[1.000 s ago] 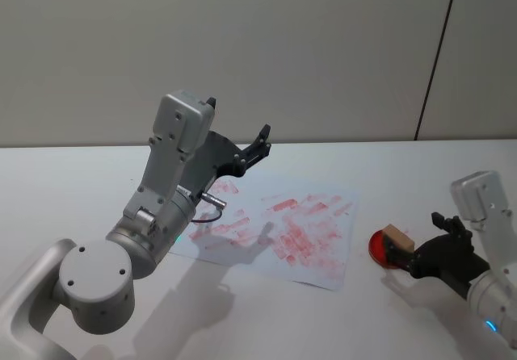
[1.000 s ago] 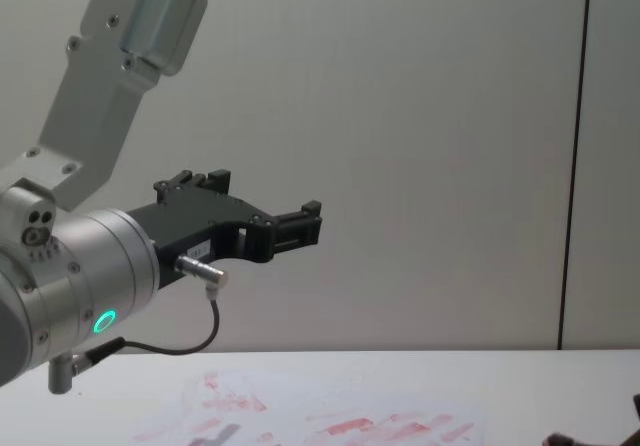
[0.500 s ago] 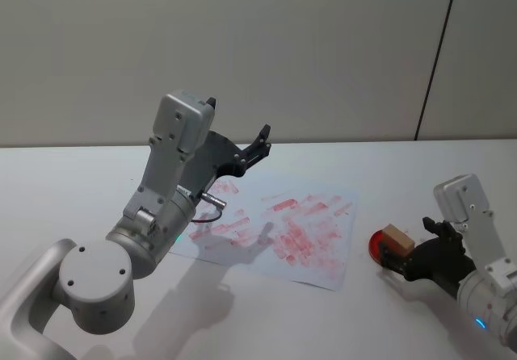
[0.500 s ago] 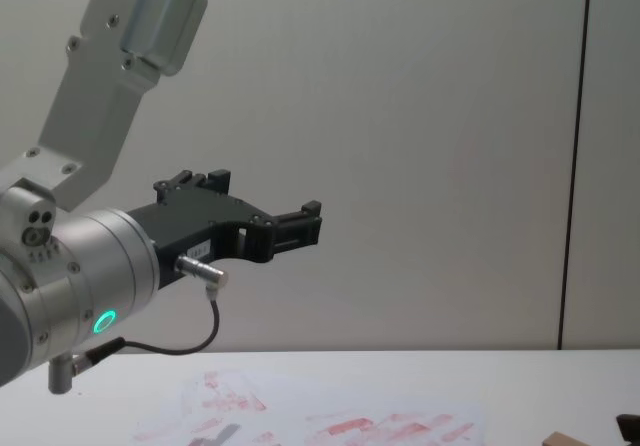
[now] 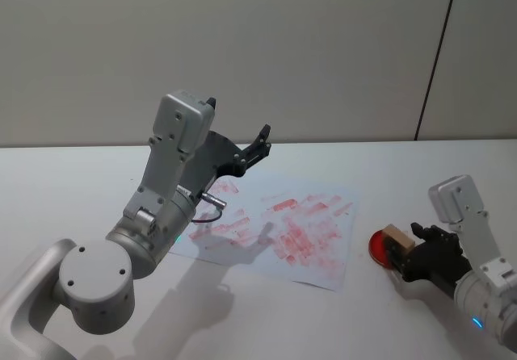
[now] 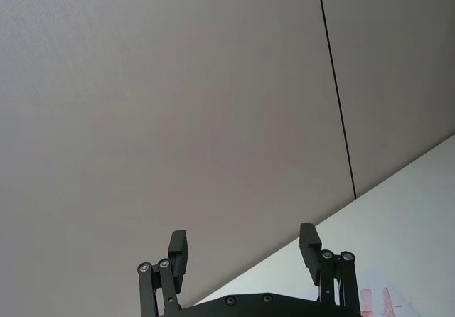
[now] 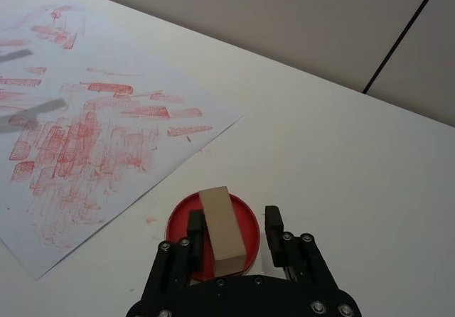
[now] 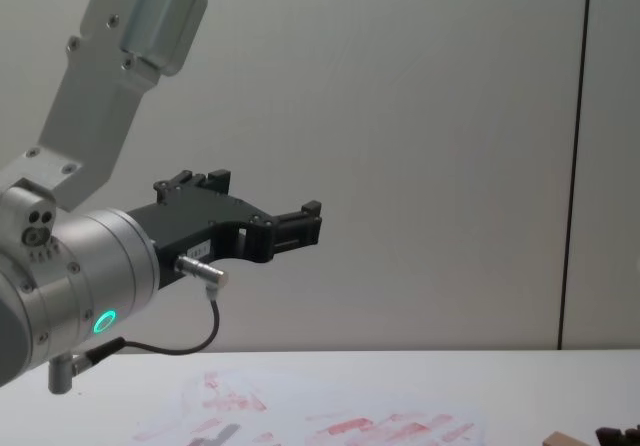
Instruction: Use the one hand to pick up the stamp and affix it onto the A4 paper.
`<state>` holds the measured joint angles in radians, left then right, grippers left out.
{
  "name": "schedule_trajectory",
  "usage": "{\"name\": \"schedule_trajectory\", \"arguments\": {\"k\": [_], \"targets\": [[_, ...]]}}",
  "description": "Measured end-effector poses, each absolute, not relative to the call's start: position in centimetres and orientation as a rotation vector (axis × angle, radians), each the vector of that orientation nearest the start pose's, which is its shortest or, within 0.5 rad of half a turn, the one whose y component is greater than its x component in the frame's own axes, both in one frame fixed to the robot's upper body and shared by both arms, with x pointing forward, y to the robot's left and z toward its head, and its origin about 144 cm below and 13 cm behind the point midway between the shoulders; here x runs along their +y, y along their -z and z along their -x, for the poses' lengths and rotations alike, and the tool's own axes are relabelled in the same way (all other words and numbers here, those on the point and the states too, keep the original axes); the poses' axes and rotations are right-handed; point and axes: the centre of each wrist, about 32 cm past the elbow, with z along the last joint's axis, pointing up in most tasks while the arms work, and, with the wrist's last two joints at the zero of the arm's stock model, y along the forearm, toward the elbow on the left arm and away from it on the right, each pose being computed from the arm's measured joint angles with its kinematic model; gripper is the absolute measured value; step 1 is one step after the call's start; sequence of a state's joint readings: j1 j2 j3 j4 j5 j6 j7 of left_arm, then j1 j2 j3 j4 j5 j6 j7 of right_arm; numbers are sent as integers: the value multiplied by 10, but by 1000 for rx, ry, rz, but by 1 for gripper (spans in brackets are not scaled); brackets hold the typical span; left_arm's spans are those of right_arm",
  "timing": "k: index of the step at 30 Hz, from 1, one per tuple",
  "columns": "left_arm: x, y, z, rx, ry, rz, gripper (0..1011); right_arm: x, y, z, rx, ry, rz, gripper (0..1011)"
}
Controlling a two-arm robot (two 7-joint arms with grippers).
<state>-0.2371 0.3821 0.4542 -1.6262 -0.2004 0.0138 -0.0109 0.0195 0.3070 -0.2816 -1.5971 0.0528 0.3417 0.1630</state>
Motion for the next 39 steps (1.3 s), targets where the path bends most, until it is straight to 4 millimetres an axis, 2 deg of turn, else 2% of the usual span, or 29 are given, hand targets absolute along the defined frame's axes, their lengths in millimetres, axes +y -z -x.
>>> {"name": "schedule_trajectory", "arguments": {"k": [2,3,6,7,9,12,20,27,34,39], "targets": [[198,-1204,-492,-268,-1124,-61,1002,-229,-1139,-452,73,1148,475,517],[198,-1204,-492,-268,-1124,-61,1001,-229,-1139,-452,73,1148,475,456],[198,-1204,-492,-268,-1124,-61,1001,-229,-1139,-453,73,1148,476,396],[198,-1204,-492,-268,-1124,-61,1002,-229,-1139,-453,73,1148,477,335],[198,-1204,-492,-268,-1124,-61,1001,-229,-1139,-453,73,1147,478,276],[198,-1204,-492,-268,-1124,-61,1001,-229,-1139,-453,73,1147,478,217],[198,-1204,-492,-268,-1124,-61,1002,-227,-1141,-454,63,1145,456,217],[198,-1204,-492,-268,-1124,-61,1002,-223,-1153,-457,36,1139,378,217],[198,-1204,-492,-268,-1124,-61,1001,-212,-1170,-466,13,1101,279,217],[198,-1204,-492,-268,-1124,-61,1001,-204,-1175,-470,15,1071,259,218]]}}
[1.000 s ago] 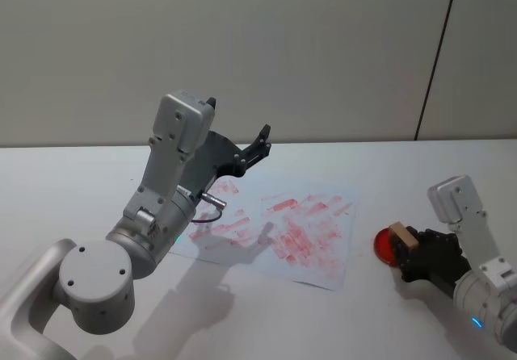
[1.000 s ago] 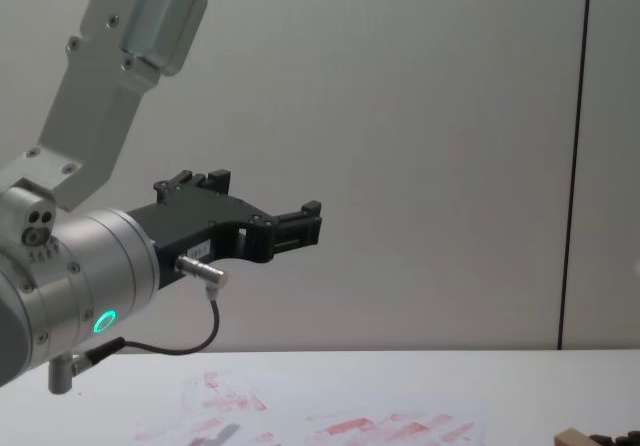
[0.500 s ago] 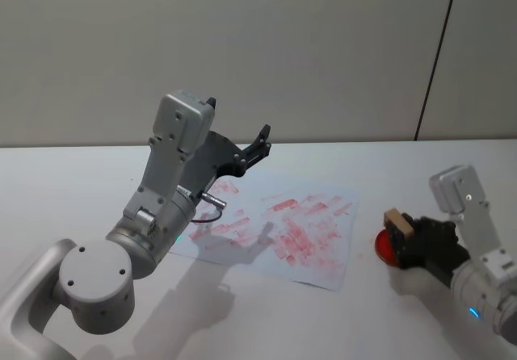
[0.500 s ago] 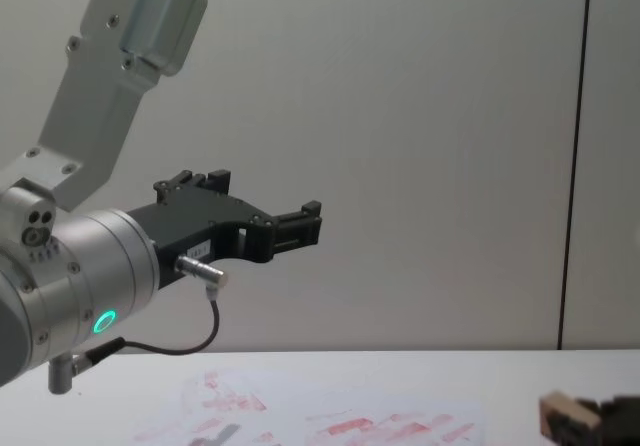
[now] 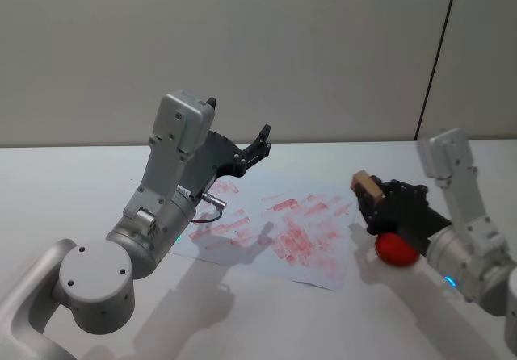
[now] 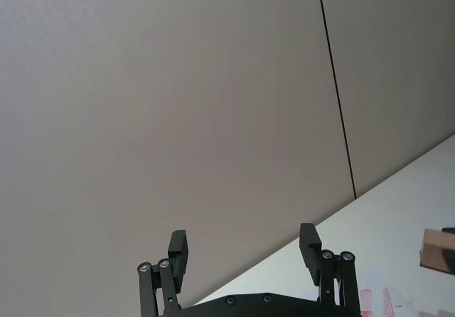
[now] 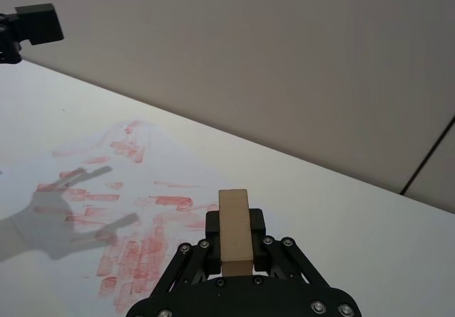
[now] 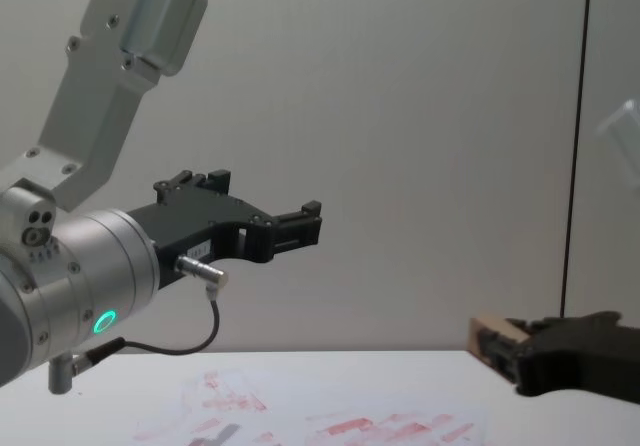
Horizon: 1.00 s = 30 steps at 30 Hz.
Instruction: Use the one hand to pick up the stamp and affix it onto the A4 paper.
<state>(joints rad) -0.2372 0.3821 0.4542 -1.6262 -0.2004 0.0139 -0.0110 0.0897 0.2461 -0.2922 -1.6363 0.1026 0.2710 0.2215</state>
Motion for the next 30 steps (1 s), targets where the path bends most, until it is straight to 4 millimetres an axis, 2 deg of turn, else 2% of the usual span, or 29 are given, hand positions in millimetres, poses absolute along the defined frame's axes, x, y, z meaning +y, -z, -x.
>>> {"name": "schedule_trajectory", "arguments": {"k": [6,17,30], "targets": [[198,-1204,-492,-268,-1124,-61,1001,-191,-1172,-476,34,1031,293,218],[198,-1204,-492,-268,-1124,-61,1001,-169,-1150,-482,72,986,399,217],[198,-1204,-492,-268,-1124,-61,1001,-155,-1138,-483,94,976,441,217]]}}
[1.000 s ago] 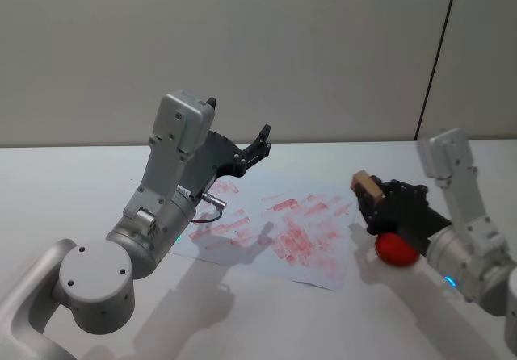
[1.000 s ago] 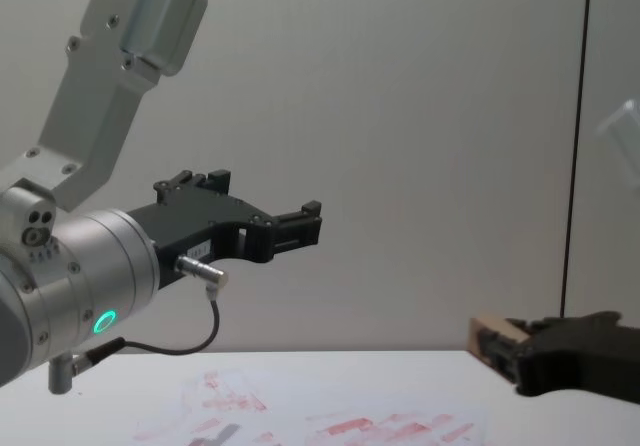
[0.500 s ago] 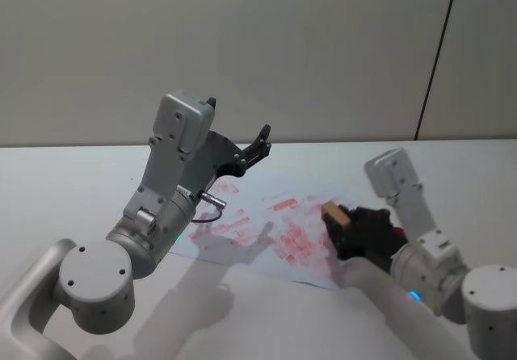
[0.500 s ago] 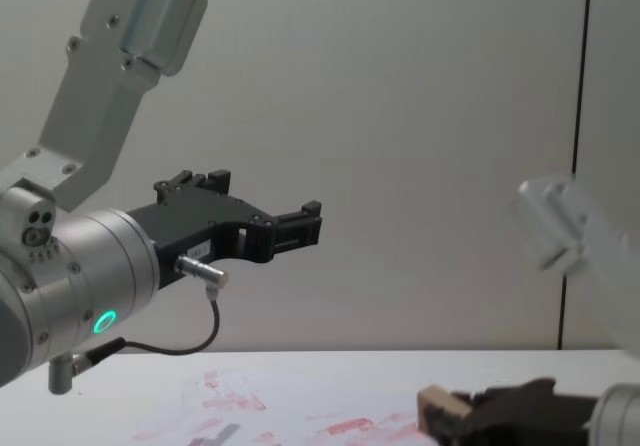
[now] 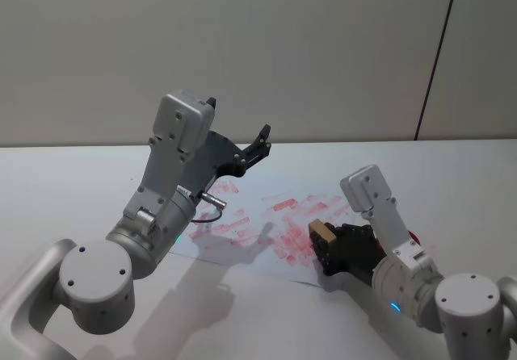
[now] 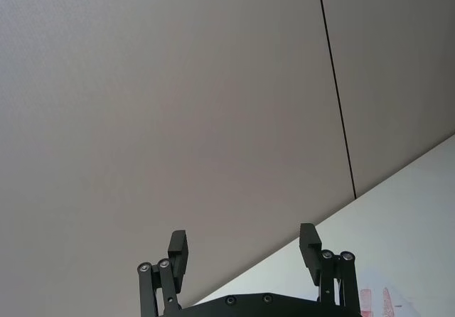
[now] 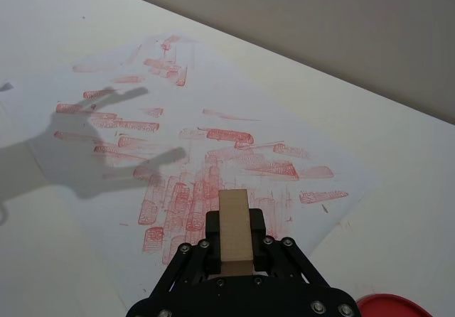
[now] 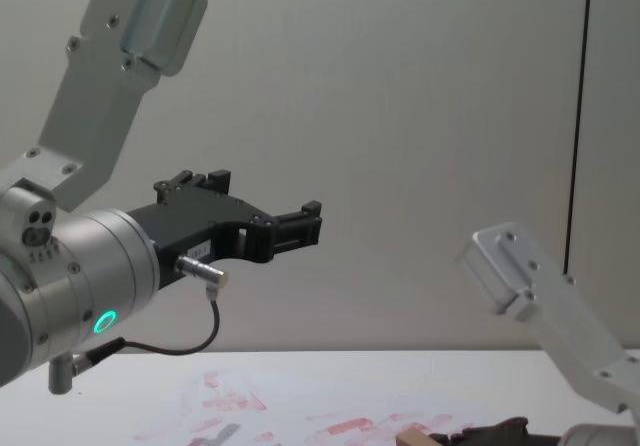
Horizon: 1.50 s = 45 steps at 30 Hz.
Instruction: Use the one hand to pick up the stamp and affix it onto the A4 paper.
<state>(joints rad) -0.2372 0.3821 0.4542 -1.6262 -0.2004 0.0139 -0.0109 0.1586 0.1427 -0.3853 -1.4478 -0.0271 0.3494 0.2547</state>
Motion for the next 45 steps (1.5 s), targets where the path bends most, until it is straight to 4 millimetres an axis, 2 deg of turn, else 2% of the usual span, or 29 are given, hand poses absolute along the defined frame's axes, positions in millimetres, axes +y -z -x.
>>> {"name": "schedule_trajectory", "arguments": {"k": [27,33,36,42,45], "targets": [[198,-1204,-492,-268,-1124,-61,1002,-147,-1130,-485,164,1028,451,217],[198,-1204,-492,-268,-1124,-61,1002,-148,-1143,-486,173,1027,400,218],[198,-1204,-492,-268,-1124,-61,1001,-150,-1158,-486,175,1023,348,218],[198,-1204,-492,-268,-1124,-61,1001,-161,-1180,-483,180,1028,284,217],[198,-1204,-492,-268,-1124,-61,1001,-166,-1184,-481,184,1033,273,217]]}}
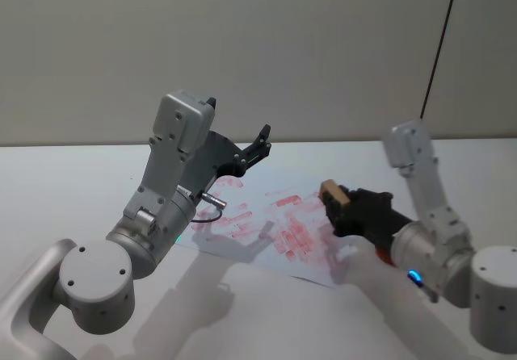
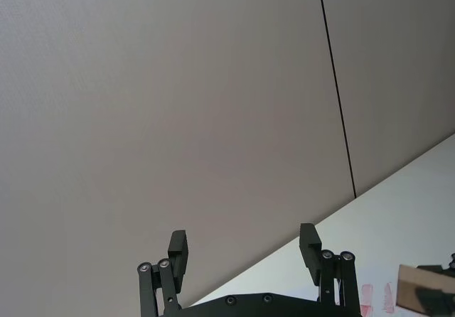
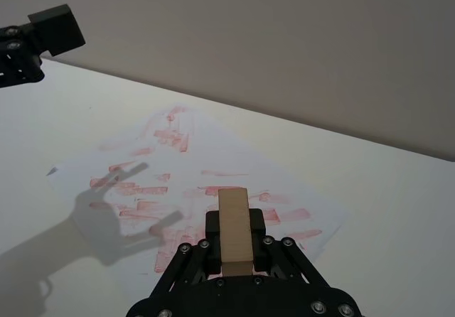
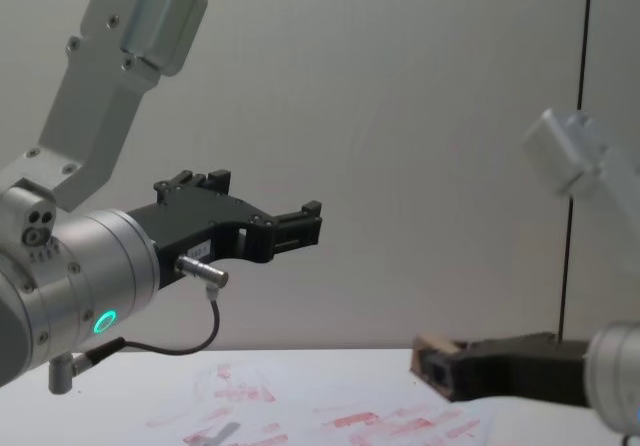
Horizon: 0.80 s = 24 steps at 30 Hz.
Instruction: Use the one hand to pick up the stamp and affix it onto the A4 paper.
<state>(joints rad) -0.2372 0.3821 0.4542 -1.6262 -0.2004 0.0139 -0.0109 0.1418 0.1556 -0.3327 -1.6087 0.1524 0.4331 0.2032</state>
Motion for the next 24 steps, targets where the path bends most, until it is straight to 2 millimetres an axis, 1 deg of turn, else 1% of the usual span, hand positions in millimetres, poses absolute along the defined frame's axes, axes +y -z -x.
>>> {"name": "schedule_trajectory", "arguments": {"k": [3,6,7,8,9,10,13,19,24], "targets": [[198,-1204,-492,-268,-1124,-61,1001,-176,-1188,-476,188,1049,268,217],[198,-1204,-492,-268,-1124,-61,1001,-185,-1188,-472,193,1066,277,218],[198,-1204,-492,-268,-1124,-61,1002,-185,-1188,-472,193,1066,277,218],[198,-1204,-492,-268,-1124,-61,1001,-190,-1189,-469,195,1076,282,218],[198,-1204,-492,-268,-1124,-61,1001,-195,-1188,-467,198,1086,289,218],[198,-1204,-492,-268,-1124,-61,1001,-195,-1188,-467,198,1086,289,217],[198,-1204,-492,-268,-1124,-61,1002,-206,-1184,-461,203,1111,314,218],[198,-1204,-492,-268,-1124,-61,1002,-220,-1178,-454,207,1146,350,217],[198,-1204,-492,-268,-1124,-61,1001,-228,-1173,-451,206,1168,374,218]]}}
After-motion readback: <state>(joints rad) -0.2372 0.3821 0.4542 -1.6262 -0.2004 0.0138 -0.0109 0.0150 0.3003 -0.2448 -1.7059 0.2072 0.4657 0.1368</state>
